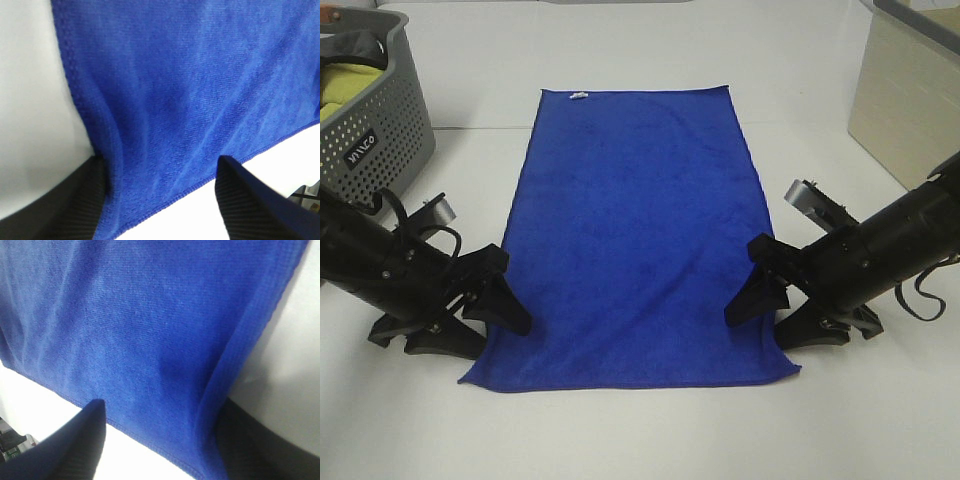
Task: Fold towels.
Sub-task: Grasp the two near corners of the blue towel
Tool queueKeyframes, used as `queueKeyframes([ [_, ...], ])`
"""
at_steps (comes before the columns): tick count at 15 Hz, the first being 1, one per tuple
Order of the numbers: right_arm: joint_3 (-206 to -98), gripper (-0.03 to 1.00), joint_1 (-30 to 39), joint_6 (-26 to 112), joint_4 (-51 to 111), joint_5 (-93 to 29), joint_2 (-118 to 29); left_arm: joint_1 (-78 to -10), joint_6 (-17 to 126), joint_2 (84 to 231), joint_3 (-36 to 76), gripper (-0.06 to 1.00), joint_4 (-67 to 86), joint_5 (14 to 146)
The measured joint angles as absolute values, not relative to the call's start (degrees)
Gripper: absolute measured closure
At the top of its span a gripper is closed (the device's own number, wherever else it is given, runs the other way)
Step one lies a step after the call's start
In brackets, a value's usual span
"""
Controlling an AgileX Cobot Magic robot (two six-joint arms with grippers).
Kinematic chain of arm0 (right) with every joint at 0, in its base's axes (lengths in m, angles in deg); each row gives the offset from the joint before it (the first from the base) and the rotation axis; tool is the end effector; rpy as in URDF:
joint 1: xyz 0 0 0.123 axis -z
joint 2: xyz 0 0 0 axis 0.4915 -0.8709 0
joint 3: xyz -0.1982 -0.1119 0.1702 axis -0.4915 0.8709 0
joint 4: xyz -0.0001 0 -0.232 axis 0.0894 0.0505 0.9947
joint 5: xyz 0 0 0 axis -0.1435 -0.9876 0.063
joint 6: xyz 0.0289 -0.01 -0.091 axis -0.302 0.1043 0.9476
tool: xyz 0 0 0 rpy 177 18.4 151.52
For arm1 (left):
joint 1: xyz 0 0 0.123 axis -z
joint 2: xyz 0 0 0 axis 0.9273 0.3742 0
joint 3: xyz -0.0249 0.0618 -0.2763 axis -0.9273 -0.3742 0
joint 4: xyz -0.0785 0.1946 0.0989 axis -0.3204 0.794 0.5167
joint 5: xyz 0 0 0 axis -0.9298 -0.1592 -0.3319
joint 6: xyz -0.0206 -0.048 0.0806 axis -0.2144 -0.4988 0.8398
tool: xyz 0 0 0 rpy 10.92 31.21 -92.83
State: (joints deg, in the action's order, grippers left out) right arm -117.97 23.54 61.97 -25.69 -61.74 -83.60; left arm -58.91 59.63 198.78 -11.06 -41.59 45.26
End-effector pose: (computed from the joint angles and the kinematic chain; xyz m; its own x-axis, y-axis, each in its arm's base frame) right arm 0.2797 0.0831 0.0981 -0.9923 0.1239 0.0039 0.1036 0.8116 0.5749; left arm 0.2863 -0.1007 0.0948 -0.9931 -0.1155 0.0179 -0.1044 0.8075 -0.5806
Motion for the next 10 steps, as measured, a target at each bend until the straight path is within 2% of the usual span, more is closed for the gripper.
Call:
queueKeyframes([
  [3,-117.97,0.37,23.54,61.97,-25.57,-61.51,-83.60,-57.42,62.38,200.45,-10.14,0.39,-44.40,44.46],
  [5,-117.97,0.45,23.54,61.97,-25.23,-60.94,-83.71,-56.91,62.61,201.02,-9.39,0.49,-44.11,44.46],
  [7,-117.91,0.67,23.54,61.97,-25.11,-59.22,-84.40,-56.91,61.98,201.53,-9.39,0.79,-42.97,45.38],
  [8,-117.91,0.80,23.54,61.97,-24.94,-58.93,-84.46,-56.91,61.92,201.65,-9.39,0.90,-42.39,45.49],
  [9,-117.80,0.97,23.54,61.91,-24.83,-58.59,-84.52,-56.91,61.86,201.19,-9.39,0.93,-41.13,45.49],
  [10,-117.80,0.97,23.54,61.85,-24.77,-58.76,-84.40,-56.91,61.75,200.22,-9.45,0.93,-39.41,45.67],
])
